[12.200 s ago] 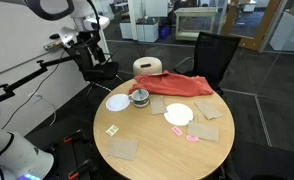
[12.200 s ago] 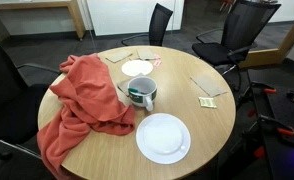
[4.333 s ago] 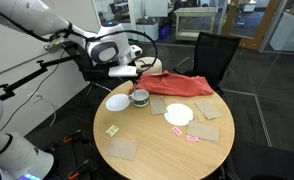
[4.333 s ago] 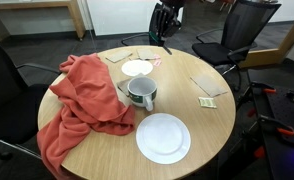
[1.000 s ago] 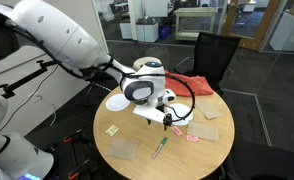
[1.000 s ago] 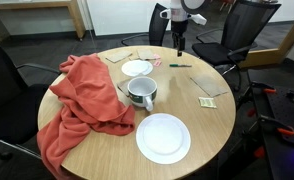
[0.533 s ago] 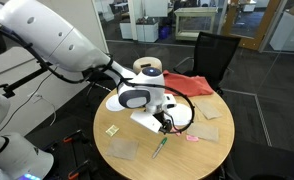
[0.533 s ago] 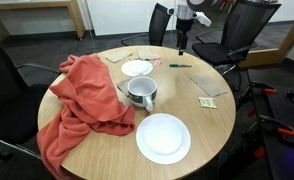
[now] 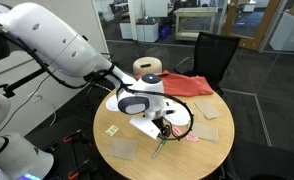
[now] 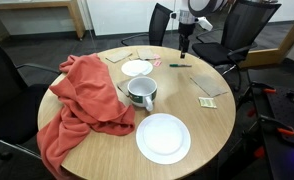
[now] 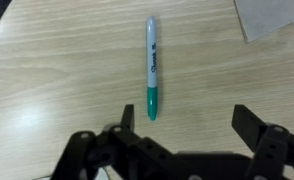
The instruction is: Pick the pen from the cup and put it on the table, then pick it and put it back in the cup
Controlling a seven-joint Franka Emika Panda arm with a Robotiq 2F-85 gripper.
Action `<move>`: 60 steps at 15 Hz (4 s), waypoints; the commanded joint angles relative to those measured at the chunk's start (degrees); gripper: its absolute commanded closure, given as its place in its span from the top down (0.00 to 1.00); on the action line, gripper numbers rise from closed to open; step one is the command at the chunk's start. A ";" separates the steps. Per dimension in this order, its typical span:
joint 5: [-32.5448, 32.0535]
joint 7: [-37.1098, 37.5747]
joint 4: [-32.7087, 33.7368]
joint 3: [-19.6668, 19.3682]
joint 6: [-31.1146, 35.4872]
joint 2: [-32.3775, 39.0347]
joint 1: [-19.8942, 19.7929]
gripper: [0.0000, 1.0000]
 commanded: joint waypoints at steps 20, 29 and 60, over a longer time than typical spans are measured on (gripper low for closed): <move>-3.31 0.99 12.01 -0.35 -0.89 13.76 -1.42 1.00; -3.48 1.07 13.99 -0.47 -1.19 16.15 -2.14 0.42; -3.26 0.93 6.55 9.48 2.48 -1.16 11.10 0.04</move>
